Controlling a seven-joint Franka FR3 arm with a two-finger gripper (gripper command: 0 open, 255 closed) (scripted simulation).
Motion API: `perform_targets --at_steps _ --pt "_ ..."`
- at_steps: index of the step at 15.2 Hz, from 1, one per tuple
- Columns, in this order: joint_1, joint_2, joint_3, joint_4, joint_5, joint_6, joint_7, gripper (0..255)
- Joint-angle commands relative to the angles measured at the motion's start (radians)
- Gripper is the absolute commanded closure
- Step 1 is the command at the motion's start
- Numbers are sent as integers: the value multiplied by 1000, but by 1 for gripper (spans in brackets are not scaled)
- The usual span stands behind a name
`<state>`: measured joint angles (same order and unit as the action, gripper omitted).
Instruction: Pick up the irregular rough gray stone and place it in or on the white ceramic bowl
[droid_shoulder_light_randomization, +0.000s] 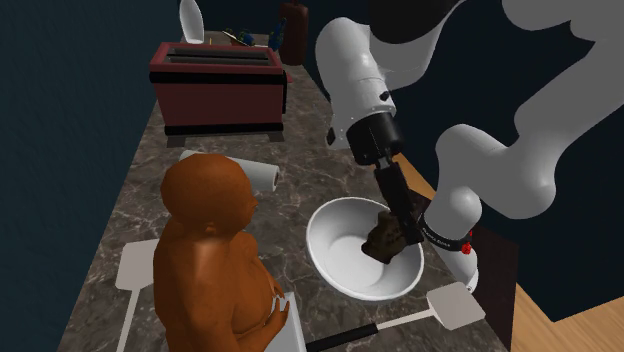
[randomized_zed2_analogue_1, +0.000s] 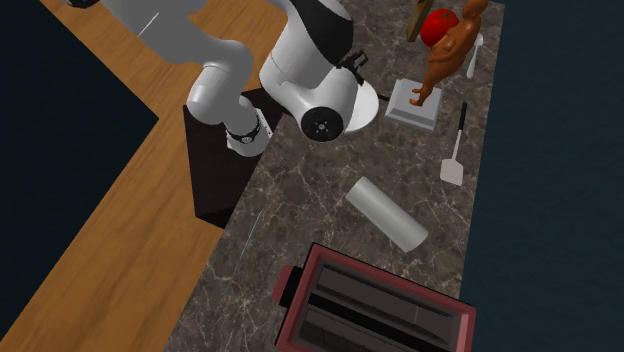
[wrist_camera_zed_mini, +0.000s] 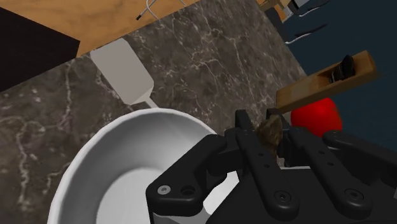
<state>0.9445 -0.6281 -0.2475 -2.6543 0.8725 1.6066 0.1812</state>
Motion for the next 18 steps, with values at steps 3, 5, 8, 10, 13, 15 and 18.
perform_targets --at_steps 3,5,8,10,13,15,18 --pt "0 -21 2 35 -2 -32 46 255" --pt "-8 1 -22 65 -22 -56 39 255" --pt "-24 81 -91 143 -75 -112 -9 255" --pt "-24 91 -92 126 -76 -97 -30 255" --pt "-24 107 -95 101 -77 -73 -62 255" --pt "-23 119 -97 86 -76 -57 -84 255" --pt "-22 139 -101 65 -75 -33 -118 255"
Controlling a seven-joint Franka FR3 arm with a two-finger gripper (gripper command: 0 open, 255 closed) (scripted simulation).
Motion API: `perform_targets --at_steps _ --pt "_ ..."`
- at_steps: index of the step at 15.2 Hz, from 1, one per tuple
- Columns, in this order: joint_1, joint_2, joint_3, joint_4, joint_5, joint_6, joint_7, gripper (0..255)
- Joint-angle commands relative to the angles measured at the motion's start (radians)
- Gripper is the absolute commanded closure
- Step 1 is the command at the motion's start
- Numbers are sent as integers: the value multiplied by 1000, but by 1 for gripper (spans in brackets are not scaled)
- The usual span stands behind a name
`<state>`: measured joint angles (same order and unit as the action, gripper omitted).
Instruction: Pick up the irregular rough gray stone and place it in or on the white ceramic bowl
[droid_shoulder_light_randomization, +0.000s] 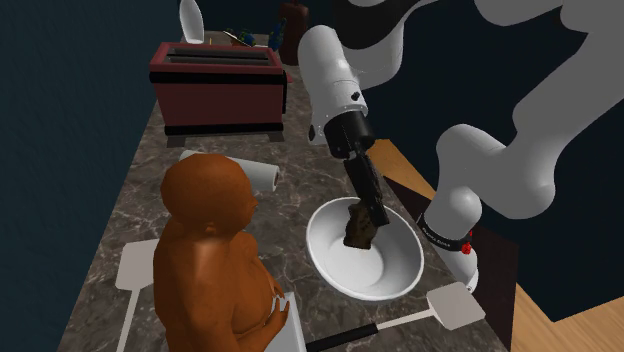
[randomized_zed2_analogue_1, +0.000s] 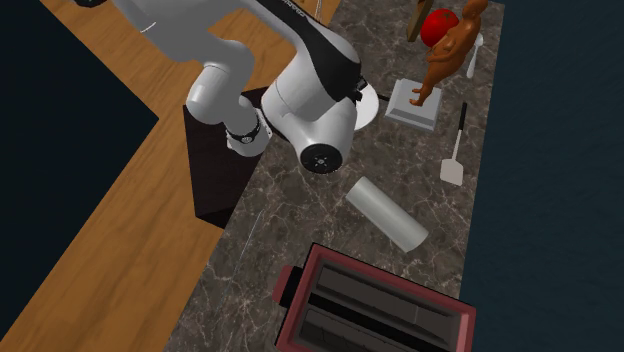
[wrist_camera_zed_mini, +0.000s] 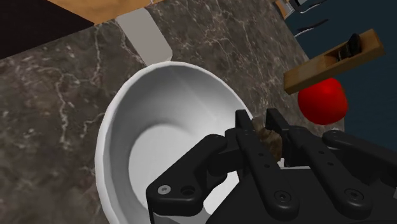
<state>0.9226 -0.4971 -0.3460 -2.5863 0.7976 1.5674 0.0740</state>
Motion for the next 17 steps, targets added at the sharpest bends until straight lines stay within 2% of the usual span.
perform_targets --at_steps 1,11,12,17 --pt "1 15 -3 -10 0 14 -22 255" --pt "3 34 -6 -26 3 33 -50 255" --pt "3 34 -6 -26 3 33 -50 0" --pt "3 34 -6 -26 3 33 -50 0"
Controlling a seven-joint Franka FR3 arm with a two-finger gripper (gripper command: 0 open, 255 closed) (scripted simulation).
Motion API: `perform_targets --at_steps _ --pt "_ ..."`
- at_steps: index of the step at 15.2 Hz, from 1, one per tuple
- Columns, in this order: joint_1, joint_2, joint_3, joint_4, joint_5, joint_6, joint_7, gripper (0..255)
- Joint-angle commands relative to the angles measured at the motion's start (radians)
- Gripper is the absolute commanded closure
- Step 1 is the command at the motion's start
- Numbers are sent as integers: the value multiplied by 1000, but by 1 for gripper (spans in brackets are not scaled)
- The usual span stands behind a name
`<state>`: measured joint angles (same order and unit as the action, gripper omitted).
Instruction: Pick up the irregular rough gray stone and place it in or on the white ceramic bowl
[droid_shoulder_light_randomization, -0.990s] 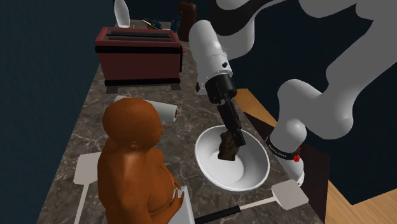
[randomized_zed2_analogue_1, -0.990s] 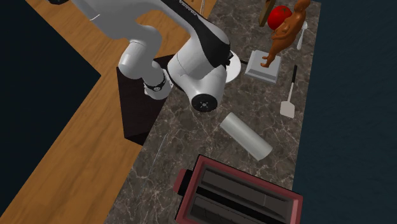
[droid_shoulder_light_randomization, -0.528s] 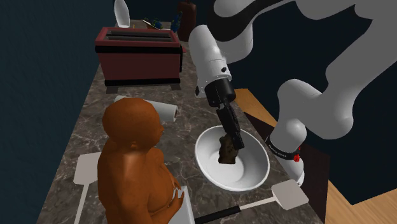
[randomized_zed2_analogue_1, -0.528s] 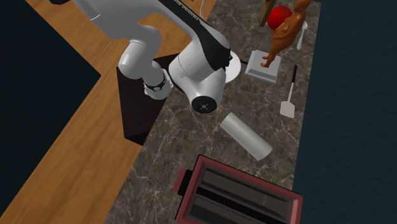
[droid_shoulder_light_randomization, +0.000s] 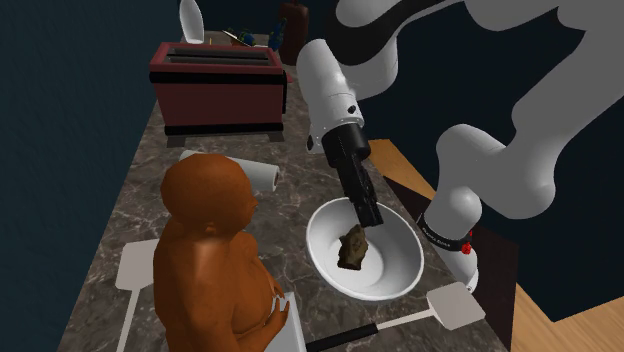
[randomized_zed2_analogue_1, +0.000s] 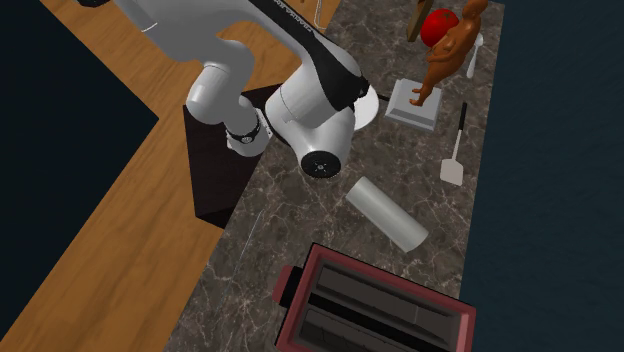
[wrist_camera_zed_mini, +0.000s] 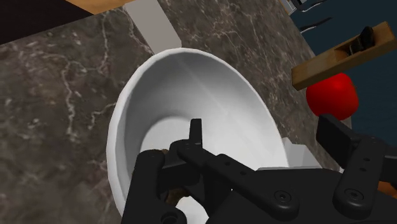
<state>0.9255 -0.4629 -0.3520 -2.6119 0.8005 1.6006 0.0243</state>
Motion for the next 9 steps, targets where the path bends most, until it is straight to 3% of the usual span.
perform_targets --at_steps 1,4,9 --pt "-10 8 -18 27 -20 -29 0 0" --pt "-32 39 -69 108 -67 -109 -3 0" --pt "-32 39 -69 108 -67 -109 -3 0"
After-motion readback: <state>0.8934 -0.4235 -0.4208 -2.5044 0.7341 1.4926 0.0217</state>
